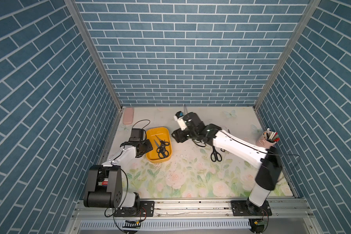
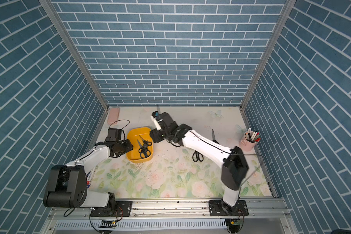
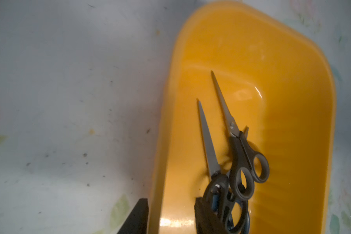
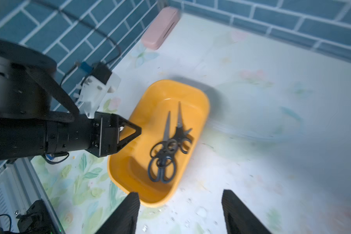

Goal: Put the scissors into the storage box
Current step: Move the storage box to the center of the board, then pick up the scissors from the center of the board.

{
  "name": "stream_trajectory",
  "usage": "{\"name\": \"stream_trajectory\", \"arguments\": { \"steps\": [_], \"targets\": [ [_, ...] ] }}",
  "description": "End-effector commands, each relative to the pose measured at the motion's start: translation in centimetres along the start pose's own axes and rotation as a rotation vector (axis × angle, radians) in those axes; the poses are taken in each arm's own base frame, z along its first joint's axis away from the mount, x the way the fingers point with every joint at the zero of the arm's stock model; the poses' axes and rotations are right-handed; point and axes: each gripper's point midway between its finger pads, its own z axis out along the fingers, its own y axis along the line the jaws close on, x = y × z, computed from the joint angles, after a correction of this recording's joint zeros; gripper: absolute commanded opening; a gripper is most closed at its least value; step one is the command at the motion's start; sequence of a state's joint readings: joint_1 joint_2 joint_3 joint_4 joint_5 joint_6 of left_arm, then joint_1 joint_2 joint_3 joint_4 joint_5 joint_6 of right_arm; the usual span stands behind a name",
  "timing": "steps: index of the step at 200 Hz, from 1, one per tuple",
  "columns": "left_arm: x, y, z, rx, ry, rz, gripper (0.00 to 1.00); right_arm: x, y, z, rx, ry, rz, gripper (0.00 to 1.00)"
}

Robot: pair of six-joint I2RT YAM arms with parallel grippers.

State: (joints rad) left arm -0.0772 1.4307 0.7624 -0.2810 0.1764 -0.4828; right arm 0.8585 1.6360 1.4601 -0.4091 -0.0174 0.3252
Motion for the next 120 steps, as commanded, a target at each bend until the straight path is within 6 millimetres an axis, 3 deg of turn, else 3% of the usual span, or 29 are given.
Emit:
{"name": "stream_trajectory", "arguments": {
  "steps": [1,21,47,57,68,91,120],
  "targets": [
    [-0.6,-2.4,0.7,0.068,-0.011,0.072,0.40,8.5,-11.0,-0.8,0.250,0.172,0.186,0.68],
    [-0.4,-3.3,2.0,0.054,0.021,0.111,0.34,14.4,-16.0,-3.4,0.396,0.299,0.259,0.67],
    [-0.4,-5.6,2.9,0.025,0.016,0.198,0.31,19.2,-17.3,-5.0,0.453,0.436,0.292,0.67],
    [-0.5,-6.7,3.3,0.014,0.014,0.236,0.23,20.8,-17.2,-4.9,0.443,0.482,0.306,0.66],
    [-0.6,-7.9,3.9,0.022,0.020,0.257,0.13,22.0,-17.1,-4.7,0.438,0.511,0.313,0.65],
    [-0.7,-9.5,5.0,0.011,0.034,0.302,0.13,23.1,-17.5,-4.1,0.448,0.536,0.301,0.65],
    [-1.1,-10.1,5.3,0.002,0.032,0.321,0.15,23.9,-17.3,-2.6,0.415,0.551,0.322,0.61]
  ]
}}
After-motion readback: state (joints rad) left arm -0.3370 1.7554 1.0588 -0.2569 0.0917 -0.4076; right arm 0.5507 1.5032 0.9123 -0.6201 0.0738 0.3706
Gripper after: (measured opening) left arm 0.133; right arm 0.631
